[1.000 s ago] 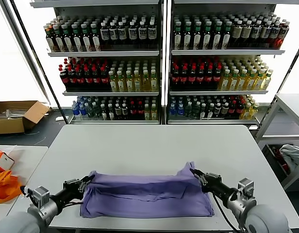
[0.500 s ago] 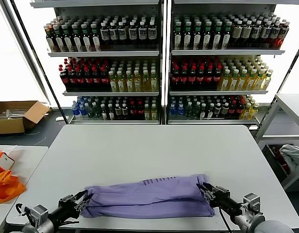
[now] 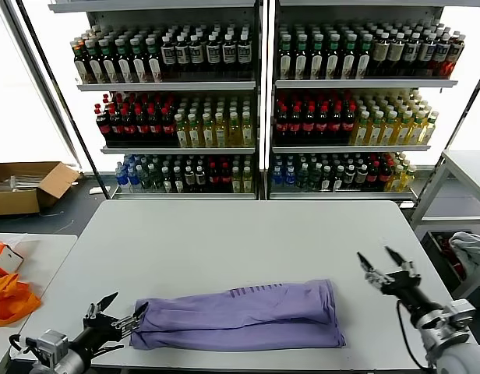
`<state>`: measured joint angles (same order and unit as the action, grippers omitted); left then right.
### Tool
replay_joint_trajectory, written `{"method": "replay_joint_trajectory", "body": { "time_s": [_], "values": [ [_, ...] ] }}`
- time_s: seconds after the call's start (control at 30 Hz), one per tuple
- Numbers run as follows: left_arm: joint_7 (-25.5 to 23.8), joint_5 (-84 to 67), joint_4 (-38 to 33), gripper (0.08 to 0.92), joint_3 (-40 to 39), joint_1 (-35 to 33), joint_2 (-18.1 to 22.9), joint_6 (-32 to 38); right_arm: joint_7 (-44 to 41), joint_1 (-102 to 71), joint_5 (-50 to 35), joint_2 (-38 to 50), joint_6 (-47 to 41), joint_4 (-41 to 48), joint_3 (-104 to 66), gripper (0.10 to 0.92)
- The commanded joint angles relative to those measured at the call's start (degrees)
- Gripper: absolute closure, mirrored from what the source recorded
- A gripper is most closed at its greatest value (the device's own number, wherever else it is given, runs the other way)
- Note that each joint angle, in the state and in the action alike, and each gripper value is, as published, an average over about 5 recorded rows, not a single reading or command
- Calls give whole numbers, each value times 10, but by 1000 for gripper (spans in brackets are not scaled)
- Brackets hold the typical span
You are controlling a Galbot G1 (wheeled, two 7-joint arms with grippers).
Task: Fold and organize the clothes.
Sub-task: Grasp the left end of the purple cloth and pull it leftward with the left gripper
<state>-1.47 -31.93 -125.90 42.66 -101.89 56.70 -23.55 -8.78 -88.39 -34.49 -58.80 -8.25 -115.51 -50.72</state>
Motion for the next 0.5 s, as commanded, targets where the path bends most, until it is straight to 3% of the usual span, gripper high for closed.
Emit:
{"method": "replay_joint_trajectory", "body": {
  "time_s": [0.03,0.5],
  "values": [
    [75,-5,-12,187,-41,-1,115,-9,16,-4,-15,-2,85,46,-71,209],
    [95,45,19,202,-88,9,152,-24,27,-4,-67,-6,63,13,-60,203]
  ]
}}
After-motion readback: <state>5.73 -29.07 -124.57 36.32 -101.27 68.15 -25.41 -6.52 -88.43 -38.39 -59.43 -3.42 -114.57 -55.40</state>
